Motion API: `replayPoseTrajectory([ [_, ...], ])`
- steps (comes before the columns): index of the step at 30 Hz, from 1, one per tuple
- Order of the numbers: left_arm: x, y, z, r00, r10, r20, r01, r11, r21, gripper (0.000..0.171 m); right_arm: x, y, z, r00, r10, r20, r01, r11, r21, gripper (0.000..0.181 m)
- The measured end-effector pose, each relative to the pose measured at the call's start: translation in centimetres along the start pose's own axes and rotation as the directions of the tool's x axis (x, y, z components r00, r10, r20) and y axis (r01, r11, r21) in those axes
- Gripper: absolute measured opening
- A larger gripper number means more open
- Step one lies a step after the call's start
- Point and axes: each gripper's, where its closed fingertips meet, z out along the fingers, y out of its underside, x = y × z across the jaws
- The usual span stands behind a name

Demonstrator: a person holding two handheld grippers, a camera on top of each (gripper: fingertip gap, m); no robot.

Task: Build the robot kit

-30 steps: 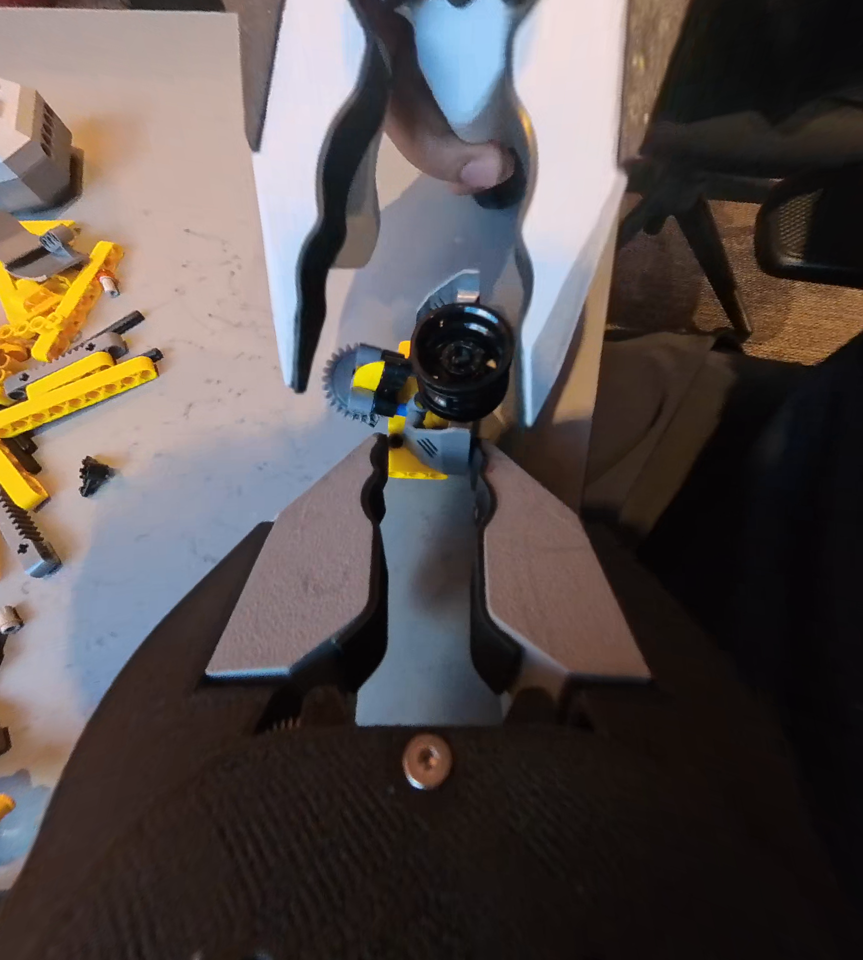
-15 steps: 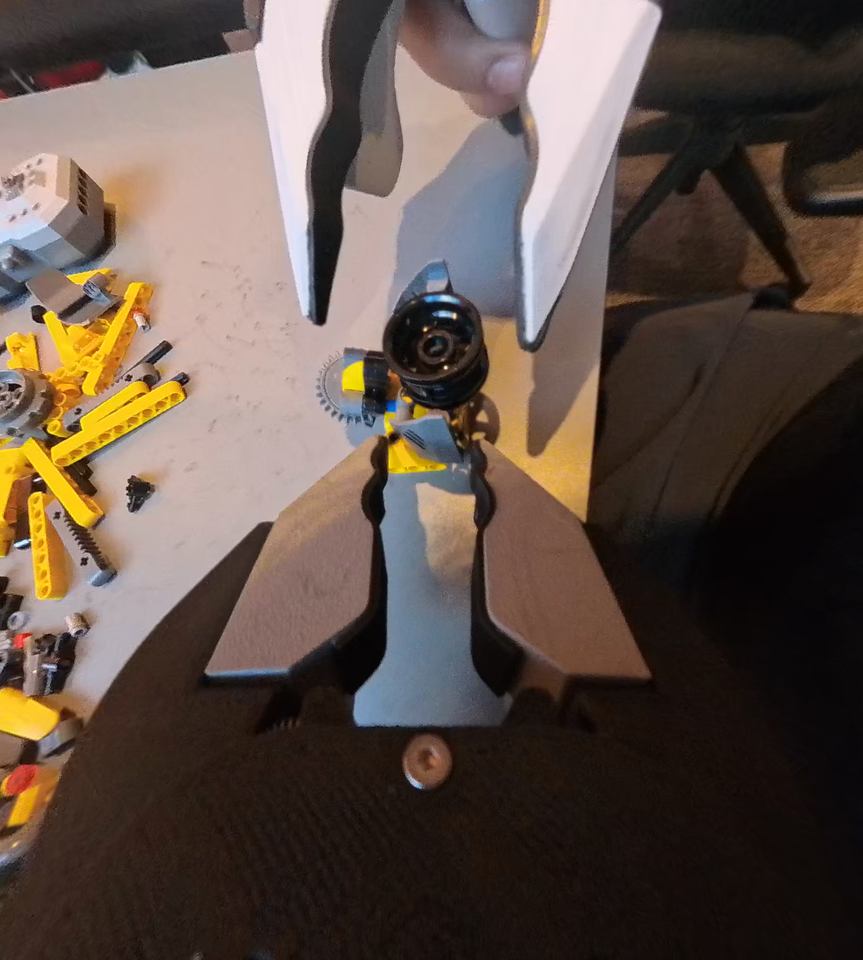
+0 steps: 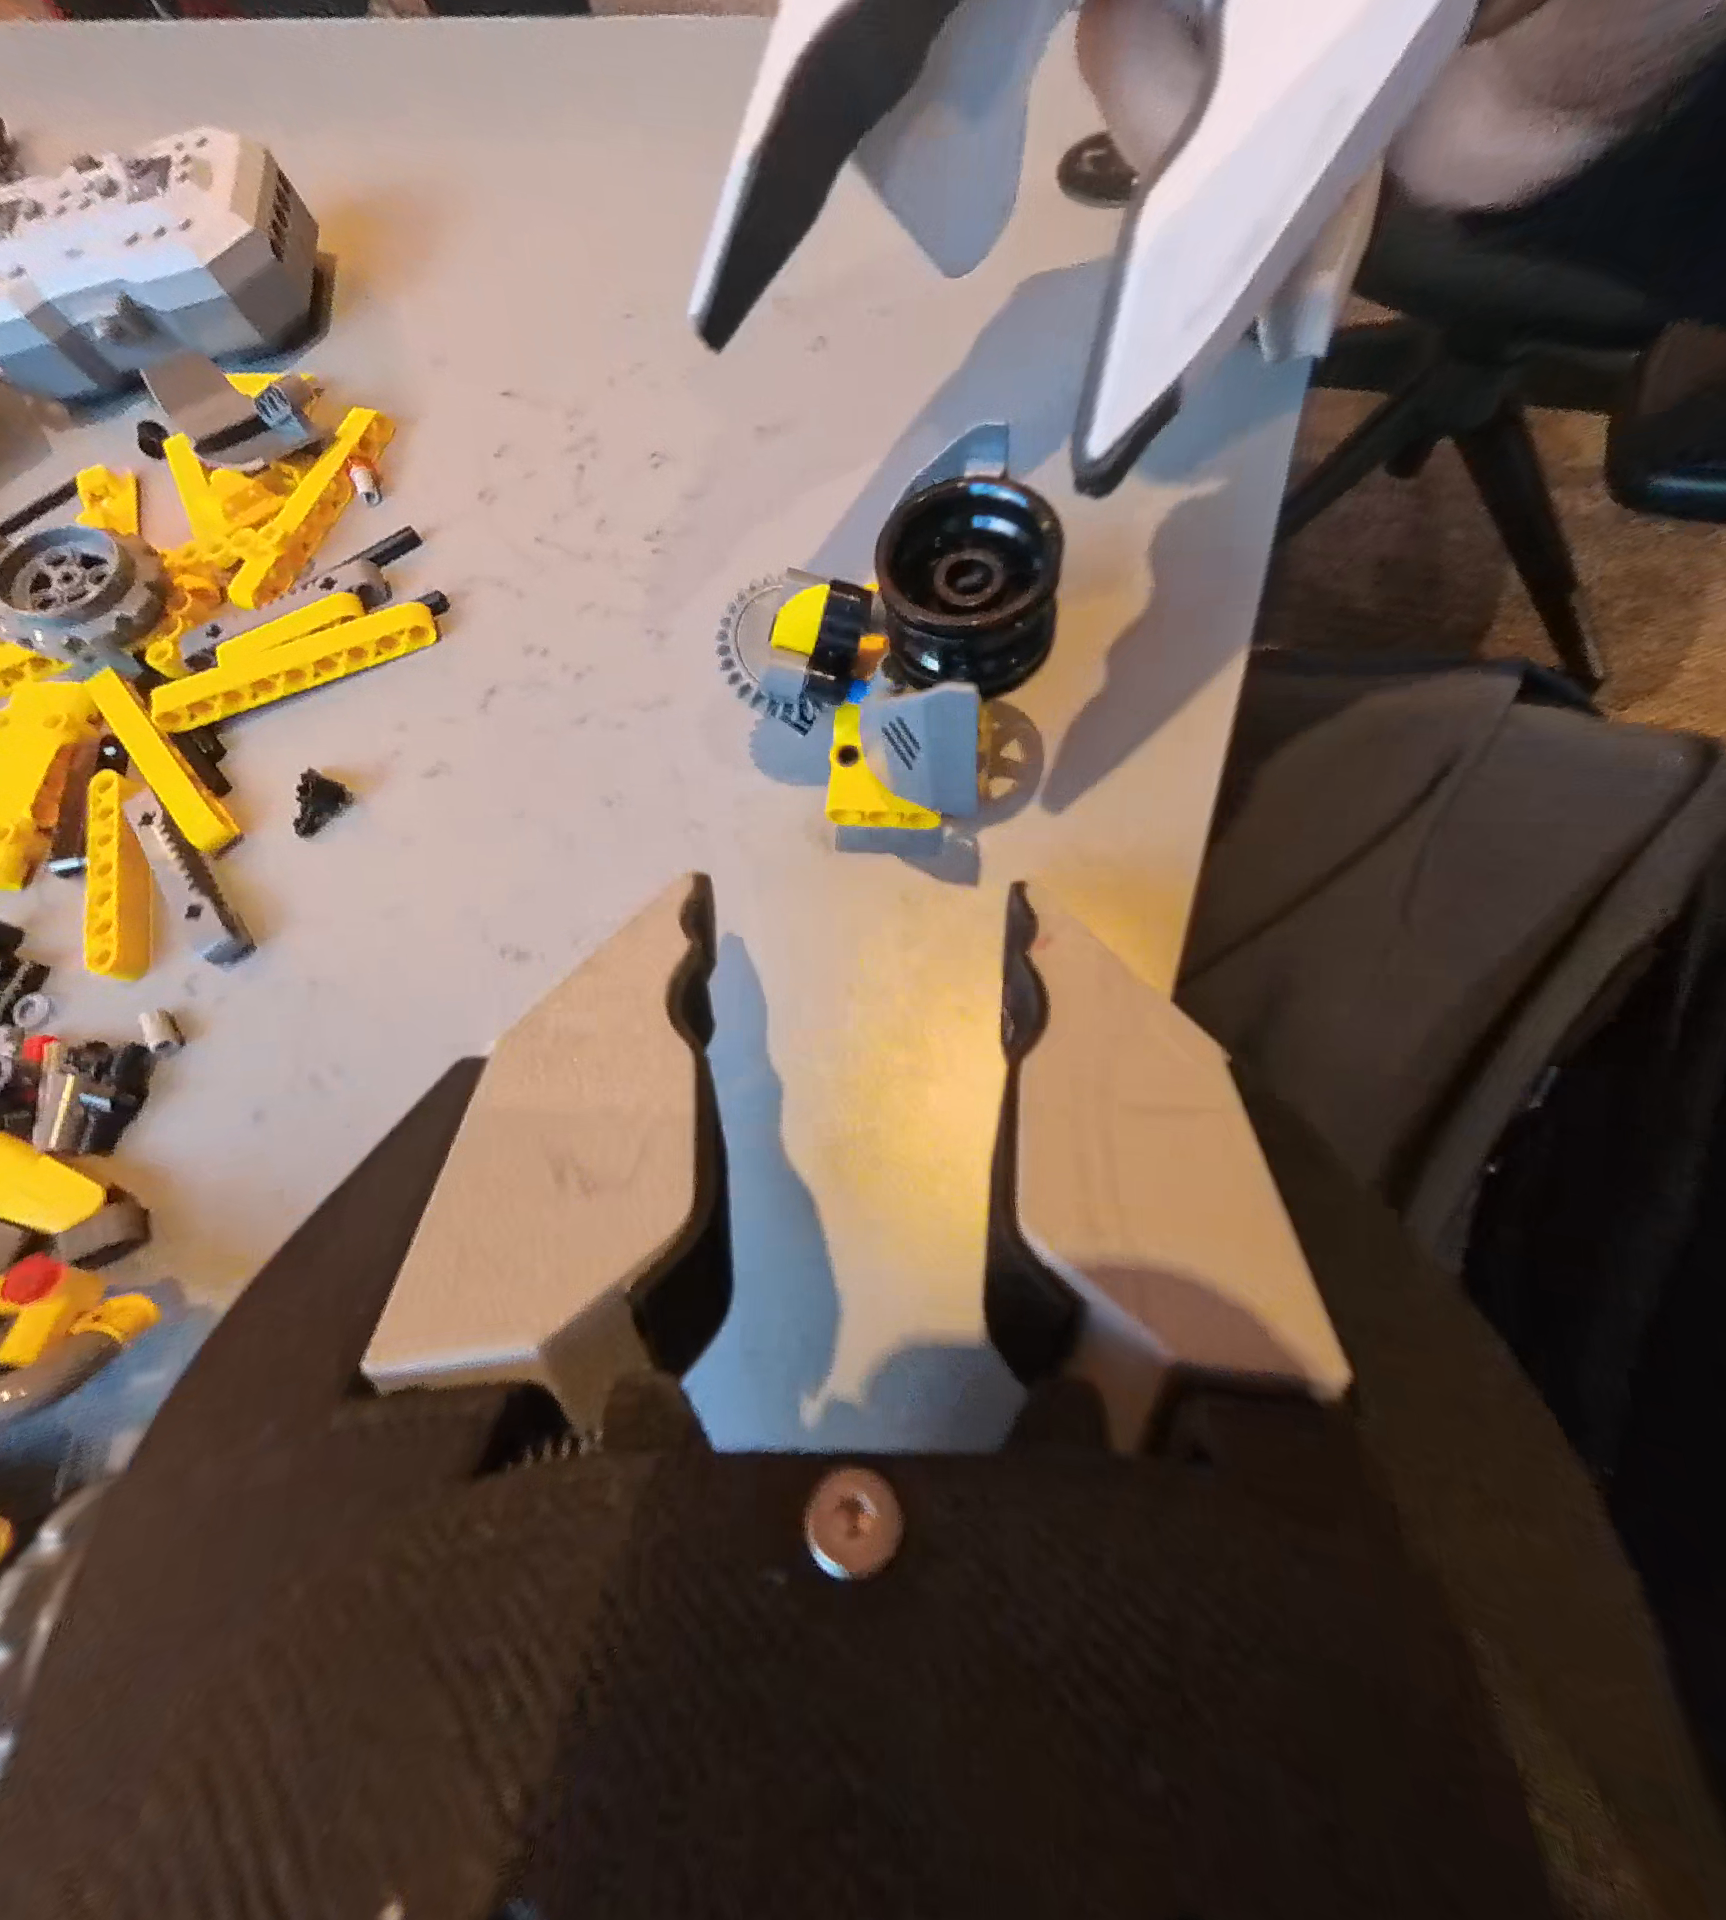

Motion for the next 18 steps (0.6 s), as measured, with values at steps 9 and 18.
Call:
replayPoseTrajectory([
  [9,1.1,2.0,-1.0,0.997,-0.050,0.061,0.052,0.998,-0.037,0.057,-1.1,1.8,-0.9,0.998,0.016,-0.054,-0.017,1.000,-0.010,0.075],
  [18,2.5,1.0,-0.3,0.986,-0.140,-0.095,0.136,0.990,-0.043,0.067,-2.3,3.0,0.0,0.999,-0.042,0.004,0.042,0.994,-0.100,0.069],
])
